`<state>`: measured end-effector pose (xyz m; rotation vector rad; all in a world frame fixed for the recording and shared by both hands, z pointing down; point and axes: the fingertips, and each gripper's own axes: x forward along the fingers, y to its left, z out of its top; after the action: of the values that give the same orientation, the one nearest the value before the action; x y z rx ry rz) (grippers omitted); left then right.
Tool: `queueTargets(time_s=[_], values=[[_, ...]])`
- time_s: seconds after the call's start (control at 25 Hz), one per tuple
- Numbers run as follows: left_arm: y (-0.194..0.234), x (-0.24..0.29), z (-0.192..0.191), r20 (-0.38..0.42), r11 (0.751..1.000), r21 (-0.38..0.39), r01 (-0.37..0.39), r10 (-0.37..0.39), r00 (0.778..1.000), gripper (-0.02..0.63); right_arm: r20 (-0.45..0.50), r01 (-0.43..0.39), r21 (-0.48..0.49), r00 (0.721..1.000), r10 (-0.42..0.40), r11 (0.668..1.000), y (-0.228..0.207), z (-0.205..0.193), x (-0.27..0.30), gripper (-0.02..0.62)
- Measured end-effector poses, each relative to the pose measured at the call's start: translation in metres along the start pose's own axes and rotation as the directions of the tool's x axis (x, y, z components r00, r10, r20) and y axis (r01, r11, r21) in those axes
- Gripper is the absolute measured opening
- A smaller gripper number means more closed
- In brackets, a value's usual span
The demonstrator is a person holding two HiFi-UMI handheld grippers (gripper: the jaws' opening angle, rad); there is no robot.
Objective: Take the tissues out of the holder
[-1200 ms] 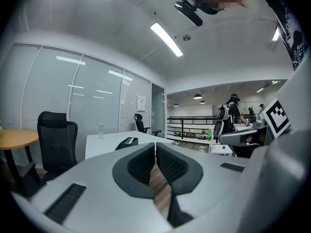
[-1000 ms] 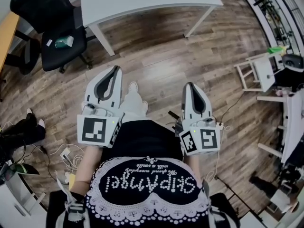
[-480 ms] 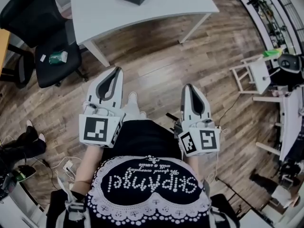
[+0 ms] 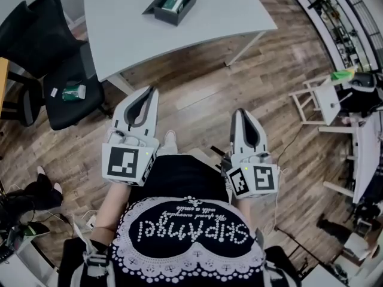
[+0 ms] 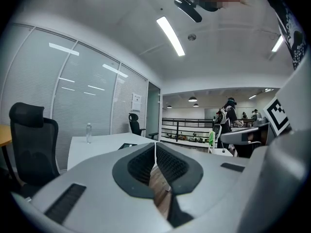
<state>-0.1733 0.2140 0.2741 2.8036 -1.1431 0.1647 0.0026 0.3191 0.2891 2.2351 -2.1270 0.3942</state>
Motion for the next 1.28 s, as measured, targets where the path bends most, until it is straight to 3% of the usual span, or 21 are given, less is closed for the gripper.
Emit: queueTargets(time_s=[0.16, 0.4, 0.92, 1.28], values=[[0.009, 0.008, -0.007, -0.015, 1.0, -0.009, 0.014, -0.015, 1.0, 0.031, -0.022, 0.024, 0.011, 0.999, -0.023, 1.0, -0.004, -0.006, 0.01, 0.035], [0.027, 0.015, -0.013, -0.046, 0.999, -0.027, -0.032, 0.031, 0.998, 0.032, -0.053, 0.024, 0.008, 0.998, -0.024, 1.0, -0.008, -0.012, 0.027, 0.035], [0.043, 0.056, -0.02, -0.06, 0.993, -0.066, -0.093, 0.089, 0.994, 0.031, -0.139, -0.062, 0.014, 0.988, 0.064, 0.998, -0.032, -0.019, 0.085, 0.035], [0.039, 0.111, -0.018, -0.073, 0.987, -0.062, -0.149, 0.144, 0.987, 0.032, -0.137, -0.132, -0.004, 0.982, 0.13, 0.991, -0.075, -0.002, 0.137, 0.035]])
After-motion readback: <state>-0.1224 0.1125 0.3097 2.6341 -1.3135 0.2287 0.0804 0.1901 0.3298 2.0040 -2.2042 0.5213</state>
